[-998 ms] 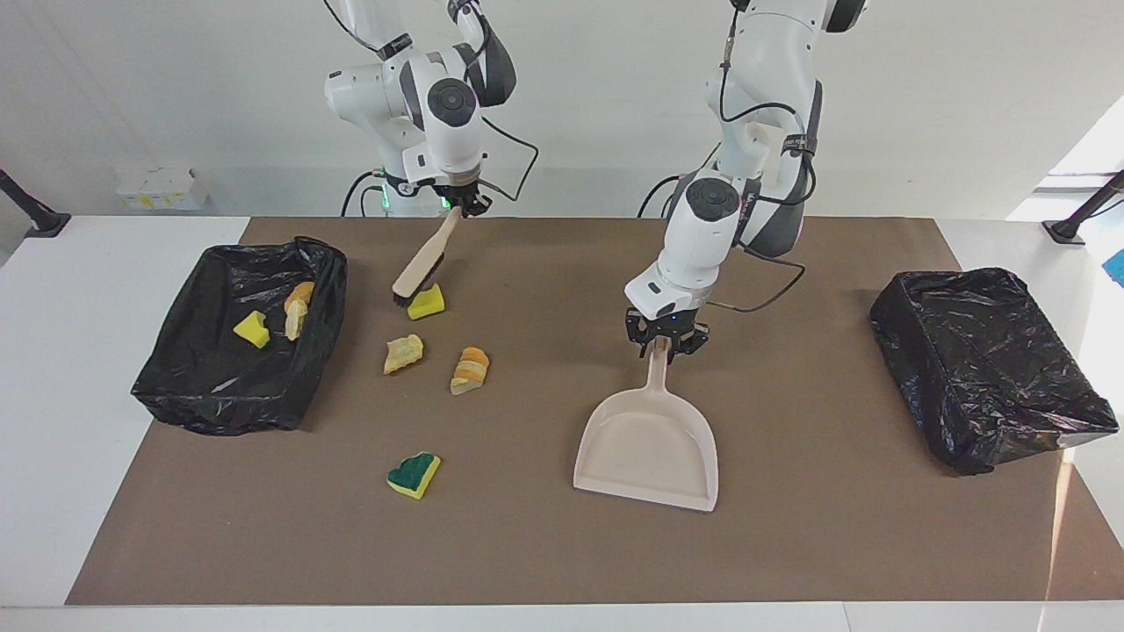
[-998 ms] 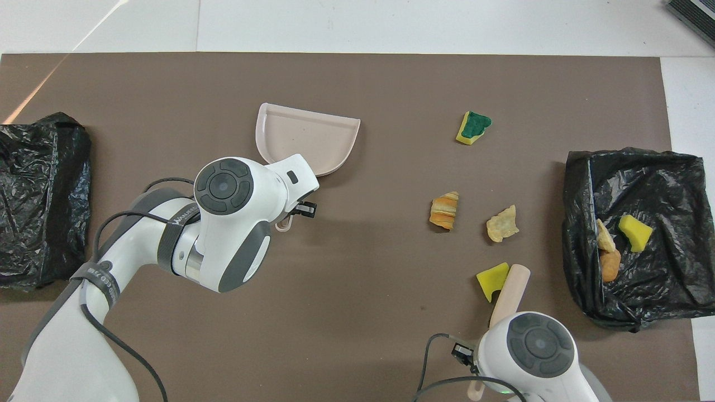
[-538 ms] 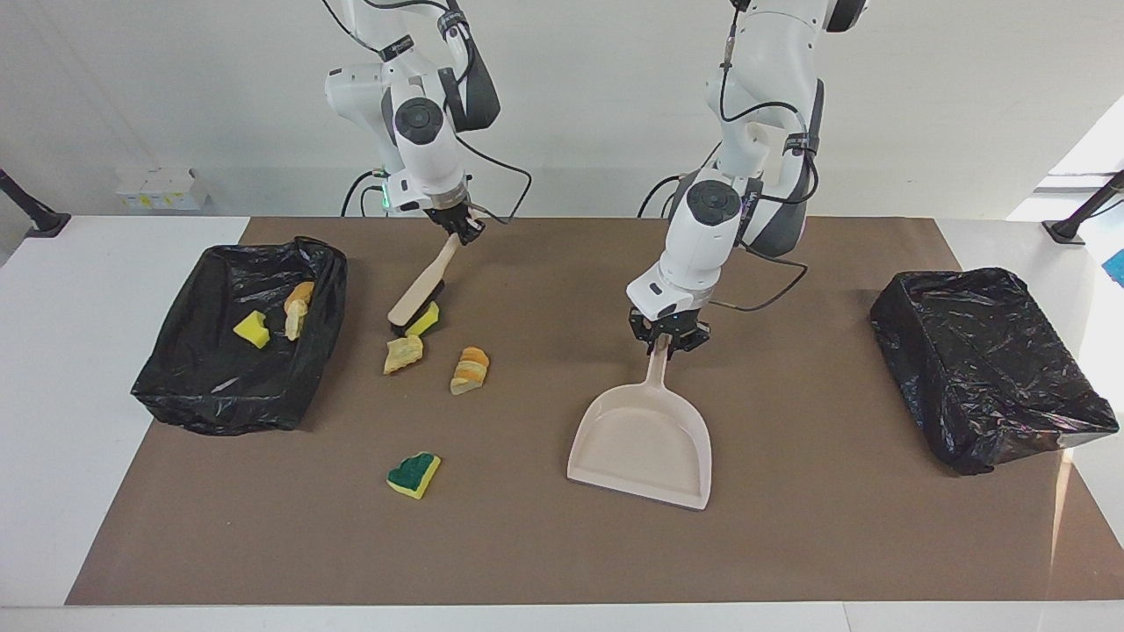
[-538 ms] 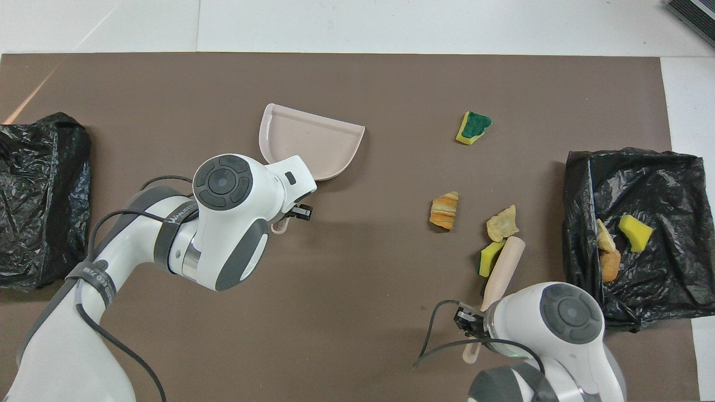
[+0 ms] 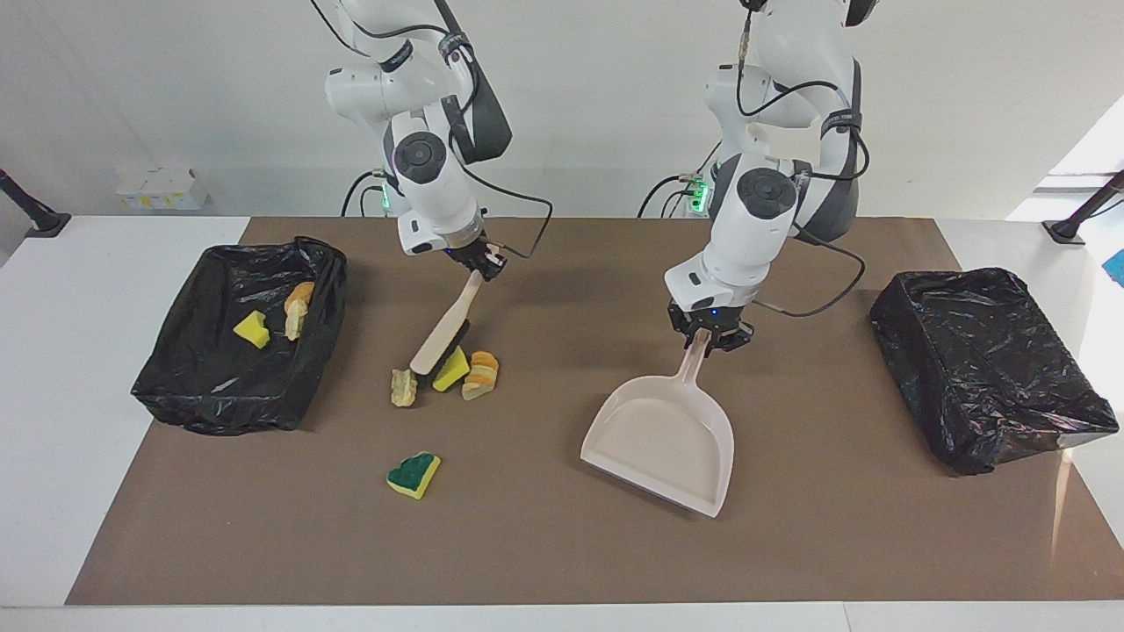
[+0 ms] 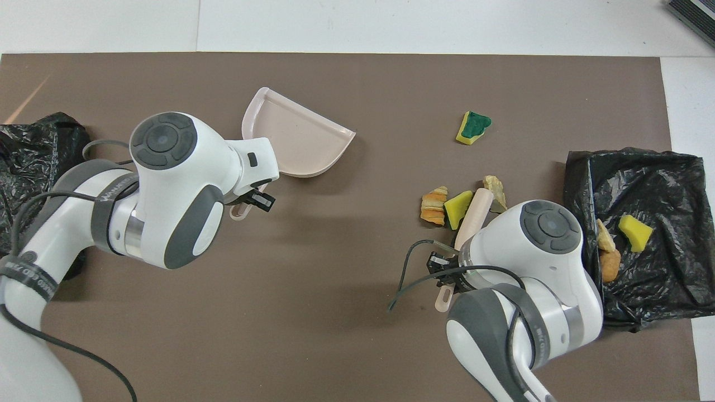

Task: Sweep and dump trash in bin
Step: 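Brush the crusts and sponges into the dustpan held by the left gripper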

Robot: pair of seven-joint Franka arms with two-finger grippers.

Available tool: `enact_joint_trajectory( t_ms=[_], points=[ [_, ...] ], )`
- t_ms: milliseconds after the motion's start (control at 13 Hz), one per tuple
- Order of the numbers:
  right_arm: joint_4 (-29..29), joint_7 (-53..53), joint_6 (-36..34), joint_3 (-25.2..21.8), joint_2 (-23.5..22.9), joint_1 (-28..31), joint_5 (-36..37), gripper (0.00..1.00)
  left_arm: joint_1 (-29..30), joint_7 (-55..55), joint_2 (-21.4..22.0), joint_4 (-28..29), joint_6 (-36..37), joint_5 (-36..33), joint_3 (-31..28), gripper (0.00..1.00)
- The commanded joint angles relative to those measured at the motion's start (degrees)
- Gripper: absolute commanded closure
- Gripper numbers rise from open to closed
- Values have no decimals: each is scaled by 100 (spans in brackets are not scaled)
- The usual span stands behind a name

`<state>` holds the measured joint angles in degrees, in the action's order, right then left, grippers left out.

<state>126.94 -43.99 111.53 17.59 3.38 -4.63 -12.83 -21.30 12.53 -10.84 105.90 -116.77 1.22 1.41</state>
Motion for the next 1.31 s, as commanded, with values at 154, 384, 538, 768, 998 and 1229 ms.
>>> enact_joint_trajectory(
  t_ms=[154,384,538,768,998,1229],
  points=[
    [-504,1117,-1124,-62,338,172,262,100,249,1319,328,97,444,-52,35,100],
    [-416,2618,-1186,-54,400,777,491,100,179,1970,443,405,139,-52,35,100],
    [-311,3743,-890,-45,391,1190,815,100,135,2681,382,466,76,-52,79,100],
    [-83,4817,-353,-45,356,1560,1185,100,-181,3098,364,685,-20,-52,88,100],
    [137,5198,-228,-45,348,1930,1186,100,-566,3088,373,949,-205,-52,88,100],
    [305,5146,-210,-10,278,1878,1195,100,-630,3097,381,1029,-188,-70,79,100]
  ],
)
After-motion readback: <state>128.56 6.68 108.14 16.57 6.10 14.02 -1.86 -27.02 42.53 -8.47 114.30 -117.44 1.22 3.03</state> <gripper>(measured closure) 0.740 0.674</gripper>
